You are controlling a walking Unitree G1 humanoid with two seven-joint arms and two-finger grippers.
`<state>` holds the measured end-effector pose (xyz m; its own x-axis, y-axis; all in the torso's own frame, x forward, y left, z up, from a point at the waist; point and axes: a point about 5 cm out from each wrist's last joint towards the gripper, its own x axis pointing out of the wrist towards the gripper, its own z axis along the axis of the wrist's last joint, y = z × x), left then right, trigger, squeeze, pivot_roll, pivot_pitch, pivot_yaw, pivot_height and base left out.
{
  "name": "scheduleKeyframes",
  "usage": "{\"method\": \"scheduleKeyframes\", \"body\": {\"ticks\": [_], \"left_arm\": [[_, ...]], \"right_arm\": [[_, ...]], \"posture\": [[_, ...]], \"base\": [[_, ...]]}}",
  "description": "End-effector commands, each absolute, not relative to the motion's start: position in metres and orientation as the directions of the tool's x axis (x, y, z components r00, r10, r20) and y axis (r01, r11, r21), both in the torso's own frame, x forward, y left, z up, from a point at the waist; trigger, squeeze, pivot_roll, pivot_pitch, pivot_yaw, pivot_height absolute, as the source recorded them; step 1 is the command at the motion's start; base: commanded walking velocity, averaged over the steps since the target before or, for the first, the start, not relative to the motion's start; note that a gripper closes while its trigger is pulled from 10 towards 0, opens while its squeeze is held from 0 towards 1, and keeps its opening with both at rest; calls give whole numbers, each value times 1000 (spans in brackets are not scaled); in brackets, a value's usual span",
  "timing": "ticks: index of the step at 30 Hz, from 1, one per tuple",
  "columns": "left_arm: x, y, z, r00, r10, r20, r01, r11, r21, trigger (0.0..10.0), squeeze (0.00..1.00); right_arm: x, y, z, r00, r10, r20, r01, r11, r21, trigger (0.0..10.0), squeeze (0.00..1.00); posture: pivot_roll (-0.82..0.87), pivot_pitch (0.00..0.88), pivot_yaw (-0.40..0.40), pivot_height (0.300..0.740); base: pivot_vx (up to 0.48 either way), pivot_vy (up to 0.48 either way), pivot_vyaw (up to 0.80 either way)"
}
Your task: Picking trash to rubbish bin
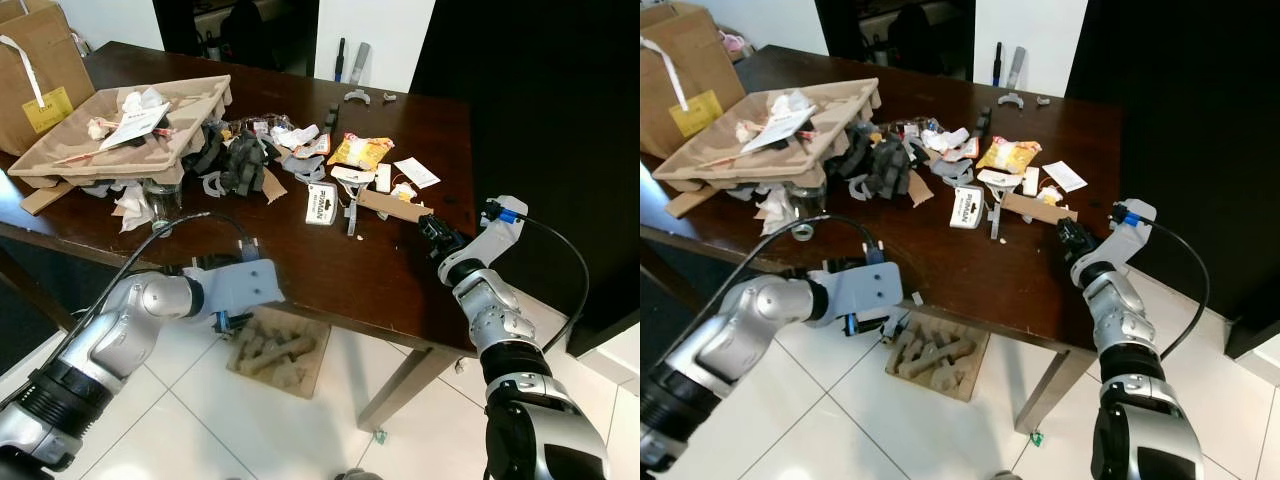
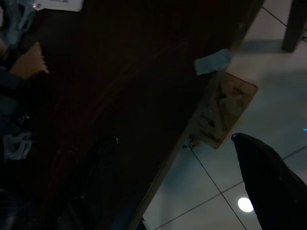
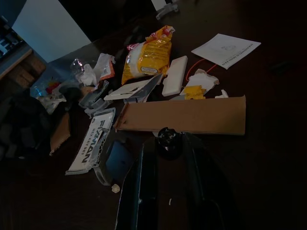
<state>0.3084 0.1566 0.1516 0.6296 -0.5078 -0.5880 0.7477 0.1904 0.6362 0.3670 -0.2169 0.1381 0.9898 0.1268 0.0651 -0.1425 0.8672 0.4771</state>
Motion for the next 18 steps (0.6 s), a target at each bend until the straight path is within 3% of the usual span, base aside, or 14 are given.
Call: {"method": "scheduleKeyframes", "body": {"ticks": [1, 2, 3, 6, 7, 18], "left_arm": [[310, 152, 150, 632, -524, -571, 742, 199, 640, 10000, 0], [311, 151, 147, 624, -529, -576, 750, 199, 630, 2706, 0], [310, 151, 144, 611, -534, -584, 762, 198, 617, 0, 0], [310, 150, 139, 599, -539, -592, 773, 196, 604, 0, 0], [310, 149, 137, 595, -541, -595, 777, 197, 598, 10000, 0], [312, 147, 130, 591, -554, -587, 778, 199, 596, 10000, 0]], "right_arm": [[366, -217, 135, 991, 123, 59, -136, 870, 474, 10000, 0], [366, -217, 135, 991, 123, 60, -137, 871, 472, 10000, 0], [366, -217, 135, 991, 123, 60, -137, 871, 471, 10000, 0], [366, -217, 136, 991, 122, 60, -136, 874, 467, 10000, 0], [366, -217, 136, 991, 121, 61, -136, 875, 465, 10000, 0], [365, -220, 137, 991, 115, 65, -132, 878, 461, 10000, 0]], "posture": [[87, 128, 1, 740], [87, 128, 1, 740], [85, 127, 0, 740], [85, 127, 0, 740], [81, 127, 1, 740], [74, 130, 0, 740]], "base": [[0, 0, 0], [0, 0, 0], [0, 0, 0], [0, 0, 0], [0, 0, 0], [0, 0, 0]]}}
